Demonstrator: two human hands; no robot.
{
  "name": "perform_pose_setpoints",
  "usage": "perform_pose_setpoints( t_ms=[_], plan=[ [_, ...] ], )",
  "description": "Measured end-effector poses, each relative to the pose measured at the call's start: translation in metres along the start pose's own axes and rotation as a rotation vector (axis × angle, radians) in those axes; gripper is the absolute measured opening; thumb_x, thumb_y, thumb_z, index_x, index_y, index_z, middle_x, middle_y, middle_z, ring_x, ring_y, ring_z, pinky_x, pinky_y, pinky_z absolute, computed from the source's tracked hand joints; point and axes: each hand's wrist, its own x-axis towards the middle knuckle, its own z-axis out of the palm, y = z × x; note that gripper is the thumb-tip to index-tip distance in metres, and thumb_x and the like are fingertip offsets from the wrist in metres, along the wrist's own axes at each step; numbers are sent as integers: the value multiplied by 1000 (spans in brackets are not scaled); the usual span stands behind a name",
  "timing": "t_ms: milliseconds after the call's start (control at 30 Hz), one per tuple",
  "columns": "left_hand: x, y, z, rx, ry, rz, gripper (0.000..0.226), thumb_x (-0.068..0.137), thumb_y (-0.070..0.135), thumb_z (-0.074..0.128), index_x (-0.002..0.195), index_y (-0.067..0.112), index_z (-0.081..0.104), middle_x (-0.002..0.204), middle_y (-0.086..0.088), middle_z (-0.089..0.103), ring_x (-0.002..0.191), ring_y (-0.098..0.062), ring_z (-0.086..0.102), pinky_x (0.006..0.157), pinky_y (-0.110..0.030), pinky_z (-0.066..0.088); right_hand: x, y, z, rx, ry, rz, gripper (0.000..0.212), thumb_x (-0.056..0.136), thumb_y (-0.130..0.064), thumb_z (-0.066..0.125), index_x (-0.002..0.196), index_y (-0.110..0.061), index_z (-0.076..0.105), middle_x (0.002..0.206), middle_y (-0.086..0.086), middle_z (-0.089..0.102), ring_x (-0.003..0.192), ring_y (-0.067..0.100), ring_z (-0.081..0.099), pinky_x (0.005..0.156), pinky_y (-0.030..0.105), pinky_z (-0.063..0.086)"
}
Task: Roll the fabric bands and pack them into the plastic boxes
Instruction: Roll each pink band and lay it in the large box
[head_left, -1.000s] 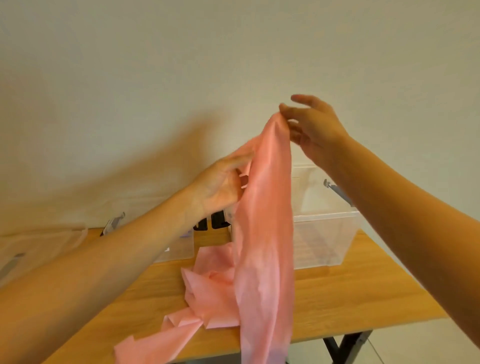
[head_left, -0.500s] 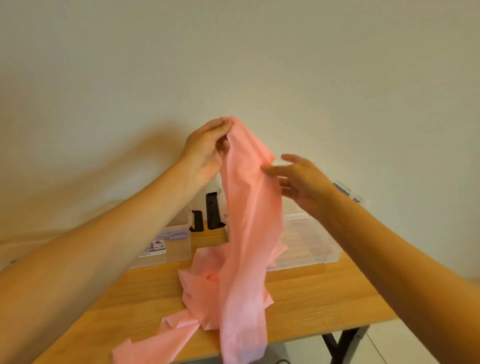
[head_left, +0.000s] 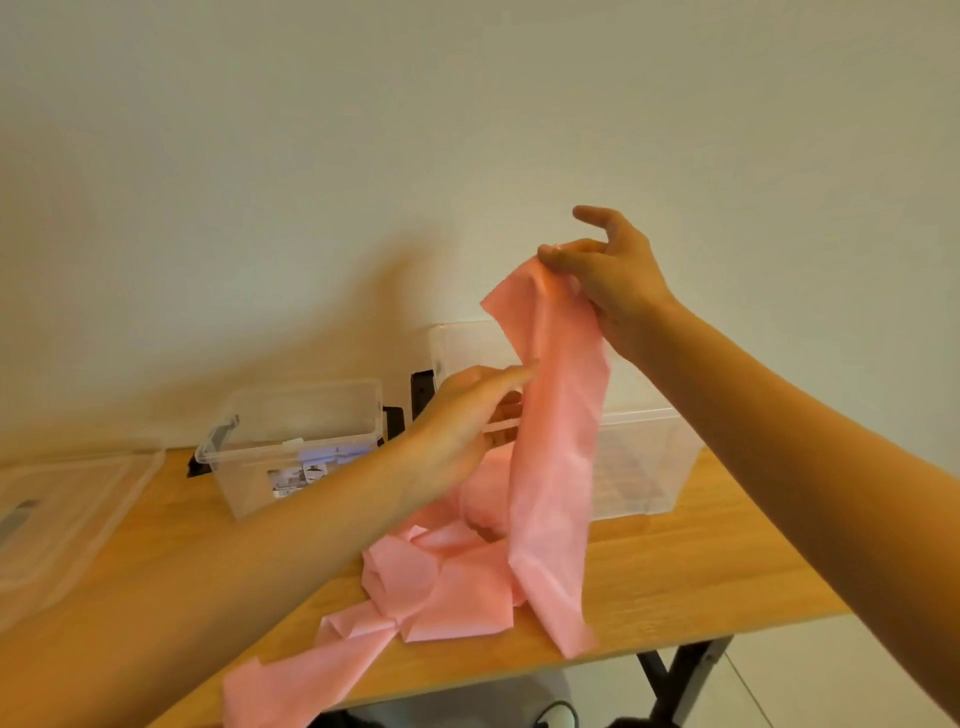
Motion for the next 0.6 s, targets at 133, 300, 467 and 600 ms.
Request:
perform_pose_setpoints(
  t_ms=[133,300,467,600],
  plan=[
    [-13,-11,6,234,-90,6,22,92,25,71,109,11,71,94,-3,73,78,-15,66,73,-28,49,4,-2,-1,13,-5,-2,59,90,-18,78,142,-24,50,99,1,75,92,16,73,80,31,59],
    [-7,0,6,130,-85,-18,27,92,-2,61,69,13,60,52,1,46,50,-12,38,50,-21,34,8,11,-7,31,-120,69,56,95,-16,72,145,-24,47,113,5,71,100,17,71,78,28,59],
    [-2,19,-3,-224,-40,-42,9,80,-2,64,77,4,58,70,-11,50,69,-26,49,70,-26,44,-28,43,-13,-289,-158,231,40,101,-43,60,132,-17,59,124,6,64,101,19,66,74,31,57],
    [5,16,-10,-330,-96,-49,45,76,6,67,120,10,57,114,-19,53,107,-33,53,112,-48,41,-94,77,-5,-347,98,169,48,97,-65,49,114,-21,58,105,-2,68,92,14,66,78,34,56]
  ],
)
